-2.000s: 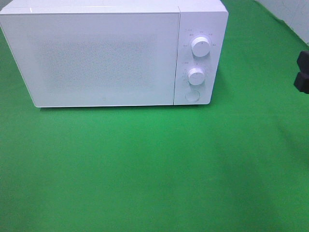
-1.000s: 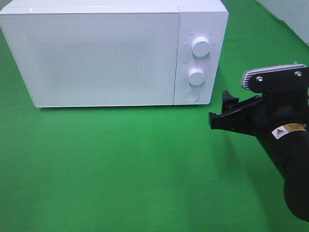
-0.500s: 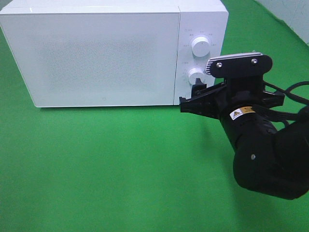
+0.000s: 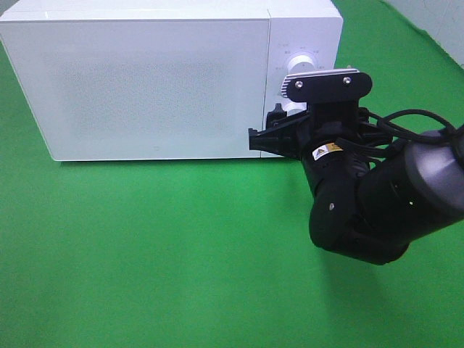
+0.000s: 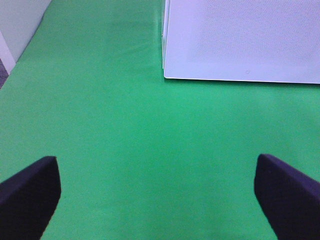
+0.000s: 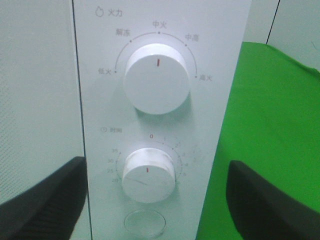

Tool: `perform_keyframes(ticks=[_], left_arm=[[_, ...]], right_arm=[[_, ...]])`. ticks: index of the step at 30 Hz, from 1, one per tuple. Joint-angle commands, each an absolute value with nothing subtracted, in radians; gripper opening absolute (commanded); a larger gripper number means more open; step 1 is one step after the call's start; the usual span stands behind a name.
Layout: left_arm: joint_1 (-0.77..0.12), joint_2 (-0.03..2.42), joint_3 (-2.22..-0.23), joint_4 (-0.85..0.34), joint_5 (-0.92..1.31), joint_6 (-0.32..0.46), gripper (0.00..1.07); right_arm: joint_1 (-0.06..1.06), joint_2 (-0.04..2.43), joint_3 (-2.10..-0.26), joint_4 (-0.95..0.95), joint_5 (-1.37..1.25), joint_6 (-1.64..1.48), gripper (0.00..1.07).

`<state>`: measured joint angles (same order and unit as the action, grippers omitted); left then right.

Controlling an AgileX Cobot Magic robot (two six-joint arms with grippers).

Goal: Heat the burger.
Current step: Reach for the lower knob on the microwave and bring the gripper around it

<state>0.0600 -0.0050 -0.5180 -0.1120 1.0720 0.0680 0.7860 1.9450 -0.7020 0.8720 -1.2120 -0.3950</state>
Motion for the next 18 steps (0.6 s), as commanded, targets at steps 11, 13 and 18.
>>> perform_keyframes(ticks=[11,13,18], left_arm=[[0.065,-0.021,-0.515,-0.113,1.069,0.066,0.98],[0.065,-0.021,-0.515,-0.113,1.069,0.066,0.98],[0.065,-0.021,-0.515,-0.113,1.069,0.066,0.98]], right_arm=[[0.727,2.050,-0.824,0.787,-1.242,-0.406,0.75],[0.720,2.082,-0.842,0.786,-1.235,-0.401,0.75],[0.711,2.095,-0.850,0.784,-1.217,-0.386,0.75]])
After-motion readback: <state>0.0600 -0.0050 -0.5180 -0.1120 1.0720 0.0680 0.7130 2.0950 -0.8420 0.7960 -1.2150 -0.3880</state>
